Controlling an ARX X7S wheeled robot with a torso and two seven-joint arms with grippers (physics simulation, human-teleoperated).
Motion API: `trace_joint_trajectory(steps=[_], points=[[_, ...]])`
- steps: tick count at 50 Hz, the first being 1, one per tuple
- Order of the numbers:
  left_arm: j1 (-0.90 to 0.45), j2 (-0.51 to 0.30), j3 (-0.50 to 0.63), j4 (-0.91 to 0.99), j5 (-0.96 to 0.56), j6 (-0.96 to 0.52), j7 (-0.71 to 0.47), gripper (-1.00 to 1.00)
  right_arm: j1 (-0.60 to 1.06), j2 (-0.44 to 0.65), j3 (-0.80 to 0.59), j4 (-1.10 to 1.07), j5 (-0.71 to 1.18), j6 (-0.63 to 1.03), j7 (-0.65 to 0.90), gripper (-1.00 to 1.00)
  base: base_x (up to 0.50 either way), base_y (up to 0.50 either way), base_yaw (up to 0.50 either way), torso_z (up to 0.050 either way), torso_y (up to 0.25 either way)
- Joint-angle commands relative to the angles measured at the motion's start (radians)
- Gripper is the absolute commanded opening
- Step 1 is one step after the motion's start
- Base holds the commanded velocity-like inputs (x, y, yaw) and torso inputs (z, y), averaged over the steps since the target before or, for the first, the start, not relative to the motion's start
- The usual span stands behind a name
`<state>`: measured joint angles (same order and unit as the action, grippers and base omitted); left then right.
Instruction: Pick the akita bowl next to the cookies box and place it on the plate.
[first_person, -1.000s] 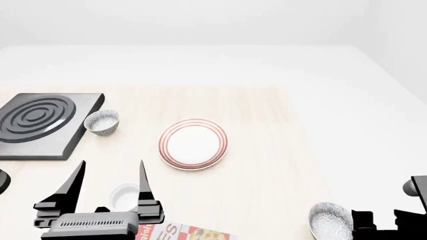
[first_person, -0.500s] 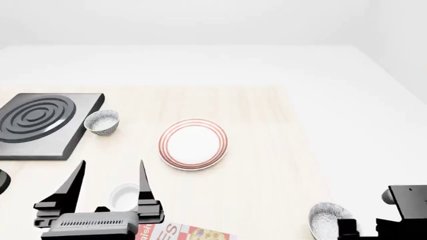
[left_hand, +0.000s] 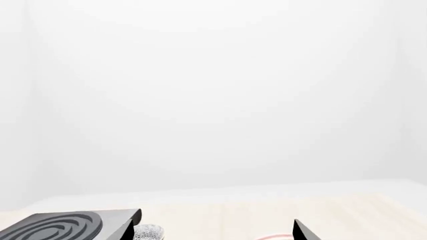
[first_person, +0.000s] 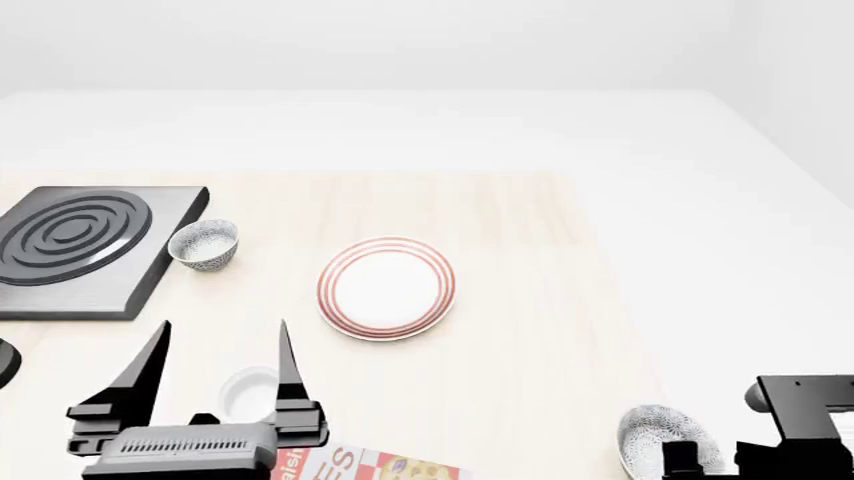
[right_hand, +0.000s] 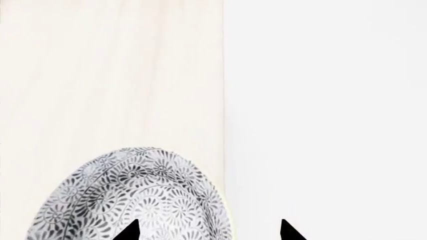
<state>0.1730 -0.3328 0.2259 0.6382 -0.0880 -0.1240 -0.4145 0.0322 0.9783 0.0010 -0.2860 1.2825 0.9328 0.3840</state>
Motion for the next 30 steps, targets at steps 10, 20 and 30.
trace_joint_trajectory(steps=[10, 20, 30], points=[[-0.001, -0.006, 0.005, 0.004, -0.002, -0.001, -0.007, 1.0, 0.015, -0.025, -0.044, 0.049, -0.054, -0.024, -0.045, 1.0, 0.0, 0.0, 0.0, 0.0, 0.0], [-0.002, -0.009, 0.006, 0.006, -0.005, -0.004, -0.011, 1.0, 0.018, -0.034, -0.054, 0.057, -0.059, -0.026, -0.048, 1.0, 0.0, 0.0, 0.0, 0.0, 0.0], [-0.002, -0.011, 0.007, 0.005, -0.007, -0.002, -0.014, 1.0, 0.024, -0.05, -0.075, 0.07, -0.078, -0.033, -0.06, 1.0, 0.0, 0.0, 0.0, 0.0, 0.0]])
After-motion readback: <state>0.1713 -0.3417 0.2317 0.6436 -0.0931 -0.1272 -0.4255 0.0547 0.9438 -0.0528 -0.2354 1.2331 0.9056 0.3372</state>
